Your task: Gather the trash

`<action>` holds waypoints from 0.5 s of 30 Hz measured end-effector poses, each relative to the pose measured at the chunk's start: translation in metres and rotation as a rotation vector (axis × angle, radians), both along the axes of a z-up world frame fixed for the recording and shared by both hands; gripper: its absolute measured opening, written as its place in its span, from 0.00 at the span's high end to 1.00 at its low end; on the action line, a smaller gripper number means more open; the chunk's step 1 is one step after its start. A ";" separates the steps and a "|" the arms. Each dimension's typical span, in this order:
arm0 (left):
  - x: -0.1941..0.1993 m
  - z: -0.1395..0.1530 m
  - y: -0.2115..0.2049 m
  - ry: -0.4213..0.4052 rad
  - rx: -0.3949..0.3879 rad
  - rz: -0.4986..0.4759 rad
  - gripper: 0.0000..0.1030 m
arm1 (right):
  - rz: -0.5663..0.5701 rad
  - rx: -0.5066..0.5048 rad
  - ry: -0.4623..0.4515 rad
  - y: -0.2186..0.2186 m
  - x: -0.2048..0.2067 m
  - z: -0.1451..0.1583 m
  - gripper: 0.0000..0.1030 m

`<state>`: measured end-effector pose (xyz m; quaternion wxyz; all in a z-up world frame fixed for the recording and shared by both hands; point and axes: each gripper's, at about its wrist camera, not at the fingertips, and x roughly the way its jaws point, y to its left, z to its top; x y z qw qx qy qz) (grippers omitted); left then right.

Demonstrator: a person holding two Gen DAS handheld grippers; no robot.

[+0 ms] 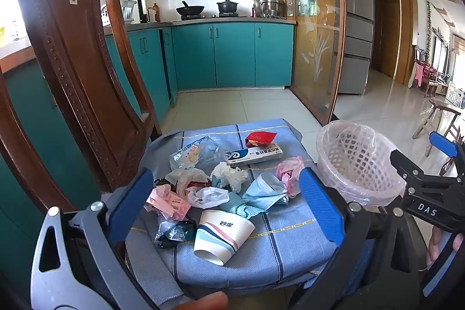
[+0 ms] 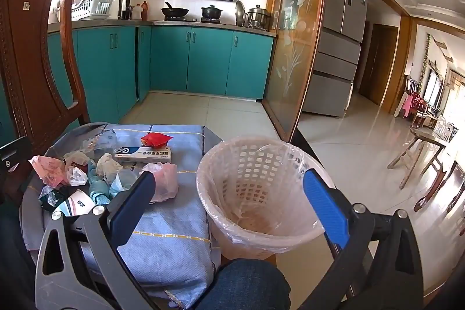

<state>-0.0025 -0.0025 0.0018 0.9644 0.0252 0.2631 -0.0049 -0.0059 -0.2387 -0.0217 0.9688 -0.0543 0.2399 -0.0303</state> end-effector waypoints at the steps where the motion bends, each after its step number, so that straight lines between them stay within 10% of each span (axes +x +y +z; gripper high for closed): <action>1: 0.000 0.000 0.000 0.000 0.000 0.000 0.03 | -0.001 -0.003 0.000 0.000 0.000 0.000 0.03; 15: -0.001 0.002 0.001 -0.004 -0.001 0.000 0.03 | 0.000 -0.004 0.003 0.002 0.000 -0.001 0.03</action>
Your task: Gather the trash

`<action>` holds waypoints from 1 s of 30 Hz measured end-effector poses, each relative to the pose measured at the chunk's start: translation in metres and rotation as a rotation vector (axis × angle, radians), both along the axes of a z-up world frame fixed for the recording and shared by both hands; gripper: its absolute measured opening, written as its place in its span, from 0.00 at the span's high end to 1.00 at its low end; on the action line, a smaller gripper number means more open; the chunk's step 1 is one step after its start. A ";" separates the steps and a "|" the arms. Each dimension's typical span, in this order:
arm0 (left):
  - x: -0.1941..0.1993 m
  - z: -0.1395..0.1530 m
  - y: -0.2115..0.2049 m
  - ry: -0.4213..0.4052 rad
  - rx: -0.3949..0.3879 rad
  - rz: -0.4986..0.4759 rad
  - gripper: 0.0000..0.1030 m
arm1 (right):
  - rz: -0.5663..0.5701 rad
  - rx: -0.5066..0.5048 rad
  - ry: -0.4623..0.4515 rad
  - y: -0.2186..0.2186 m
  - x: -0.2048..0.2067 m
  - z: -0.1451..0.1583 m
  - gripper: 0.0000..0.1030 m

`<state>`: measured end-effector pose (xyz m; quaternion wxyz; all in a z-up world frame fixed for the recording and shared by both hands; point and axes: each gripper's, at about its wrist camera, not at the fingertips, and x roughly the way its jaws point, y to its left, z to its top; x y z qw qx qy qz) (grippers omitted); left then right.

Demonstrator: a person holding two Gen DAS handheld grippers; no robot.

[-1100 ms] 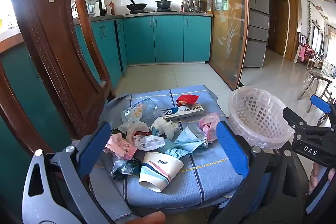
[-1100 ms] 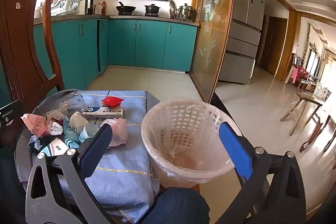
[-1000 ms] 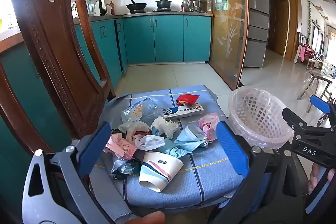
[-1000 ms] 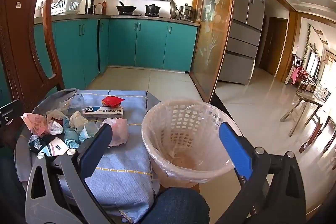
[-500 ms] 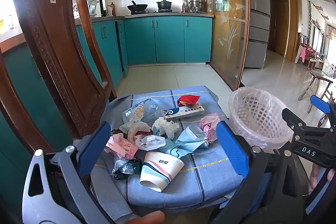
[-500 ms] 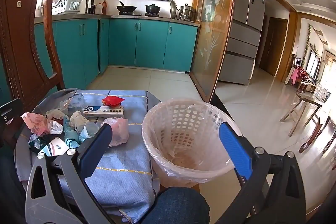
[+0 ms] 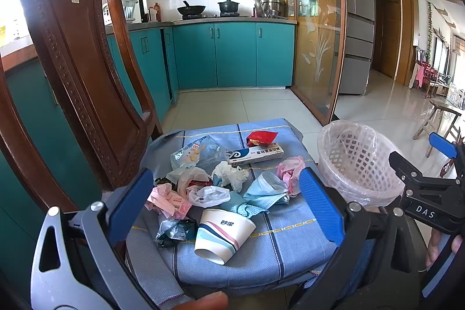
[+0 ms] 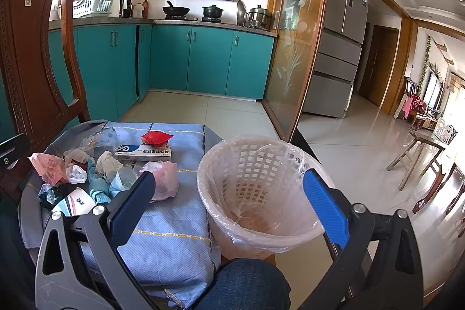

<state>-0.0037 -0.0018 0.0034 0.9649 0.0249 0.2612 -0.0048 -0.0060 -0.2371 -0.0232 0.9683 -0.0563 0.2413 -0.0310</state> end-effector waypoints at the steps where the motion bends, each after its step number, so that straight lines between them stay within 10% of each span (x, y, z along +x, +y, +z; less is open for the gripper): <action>1: 0.000 0.000 0.000 0.000 0.000 -0.001 0.03 | 0.000 0.000 -0.001 0.000 0.000 0.000 0.03; 30: -0.002 -0.005 0.006 0.006 -0.007 0.008 0.03 | 0.005 -0.017 -0.009 0.004 -0.002 -0.001 0.03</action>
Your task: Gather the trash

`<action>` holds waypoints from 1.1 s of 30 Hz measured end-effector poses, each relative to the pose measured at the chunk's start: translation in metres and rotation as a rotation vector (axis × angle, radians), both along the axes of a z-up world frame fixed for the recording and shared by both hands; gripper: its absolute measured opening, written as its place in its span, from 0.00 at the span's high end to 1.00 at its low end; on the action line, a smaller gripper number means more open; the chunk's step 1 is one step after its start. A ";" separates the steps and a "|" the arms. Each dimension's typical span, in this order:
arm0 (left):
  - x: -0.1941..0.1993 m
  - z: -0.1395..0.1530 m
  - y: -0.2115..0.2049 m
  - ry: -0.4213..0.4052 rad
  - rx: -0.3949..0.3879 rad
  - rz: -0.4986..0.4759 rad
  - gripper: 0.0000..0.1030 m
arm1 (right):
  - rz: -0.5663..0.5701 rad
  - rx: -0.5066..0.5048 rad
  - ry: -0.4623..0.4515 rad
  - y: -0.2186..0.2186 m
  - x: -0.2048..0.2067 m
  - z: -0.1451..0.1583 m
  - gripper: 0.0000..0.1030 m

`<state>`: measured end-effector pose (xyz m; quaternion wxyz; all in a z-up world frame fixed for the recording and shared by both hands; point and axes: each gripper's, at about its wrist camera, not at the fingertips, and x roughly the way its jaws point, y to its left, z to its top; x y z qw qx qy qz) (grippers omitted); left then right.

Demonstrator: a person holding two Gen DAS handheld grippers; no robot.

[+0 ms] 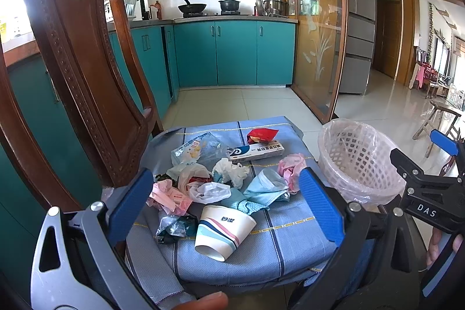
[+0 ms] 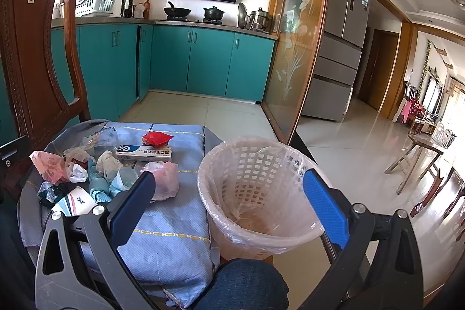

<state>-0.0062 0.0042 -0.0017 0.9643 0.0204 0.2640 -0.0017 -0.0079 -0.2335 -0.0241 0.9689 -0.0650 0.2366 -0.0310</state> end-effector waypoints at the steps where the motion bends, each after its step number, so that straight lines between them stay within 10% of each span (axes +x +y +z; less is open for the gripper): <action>1: 0.000 0.000 0.000 0.000 0.001 0.001 0.03 | 0.000 -0.001 0.000 0.000 0.000 0.000 0.03; 33: -0.001 -0.002 0.000 0.001 0.000 0.002 0.03 | 0.000 -0.003 -0.001 0.001 -0.001 0.001 0.03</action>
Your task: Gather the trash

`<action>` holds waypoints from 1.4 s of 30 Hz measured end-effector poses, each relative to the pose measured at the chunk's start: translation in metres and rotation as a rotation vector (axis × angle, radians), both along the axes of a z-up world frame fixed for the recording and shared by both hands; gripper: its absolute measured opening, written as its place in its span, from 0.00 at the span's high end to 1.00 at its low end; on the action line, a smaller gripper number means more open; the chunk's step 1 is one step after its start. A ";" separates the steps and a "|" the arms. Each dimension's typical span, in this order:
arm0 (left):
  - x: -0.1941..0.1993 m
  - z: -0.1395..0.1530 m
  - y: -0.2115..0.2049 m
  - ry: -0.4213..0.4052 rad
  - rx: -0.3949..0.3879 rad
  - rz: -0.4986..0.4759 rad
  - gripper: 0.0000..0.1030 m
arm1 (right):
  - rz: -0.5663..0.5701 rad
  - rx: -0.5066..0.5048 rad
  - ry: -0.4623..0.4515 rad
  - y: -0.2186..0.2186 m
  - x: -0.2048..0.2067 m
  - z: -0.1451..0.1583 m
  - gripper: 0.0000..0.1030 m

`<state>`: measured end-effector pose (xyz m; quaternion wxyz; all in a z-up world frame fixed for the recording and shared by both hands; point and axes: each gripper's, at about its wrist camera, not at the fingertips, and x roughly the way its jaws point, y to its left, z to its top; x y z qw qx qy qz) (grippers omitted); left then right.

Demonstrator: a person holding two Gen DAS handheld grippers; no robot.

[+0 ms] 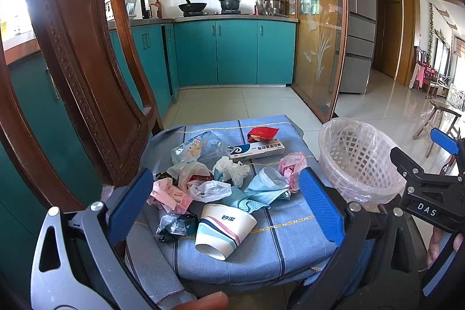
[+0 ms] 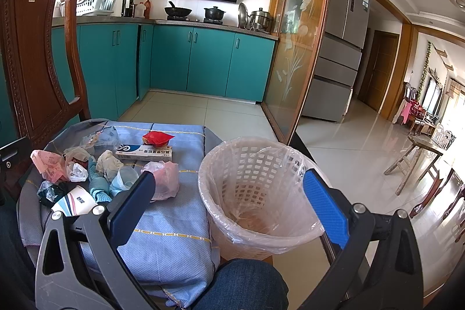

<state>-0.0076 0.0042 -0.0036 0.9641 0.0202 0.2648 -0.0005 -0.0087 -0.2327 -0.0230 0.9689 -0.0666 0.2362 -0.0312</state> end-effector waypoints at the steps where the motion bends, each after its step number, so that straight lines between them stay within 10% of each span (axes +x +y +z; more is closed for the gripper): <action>1: -0.001 0.000 0.000 0.000 0.000 0.000 0.03 | 0.000 0.000 0.000 0.000 0.000 0.000 0.03; 42: -0.001 -0.002 0.003 0.015 -0.004 0.009 0.03 | 0.019 -0.017 0.006 0.009 0.002 0.002 0.03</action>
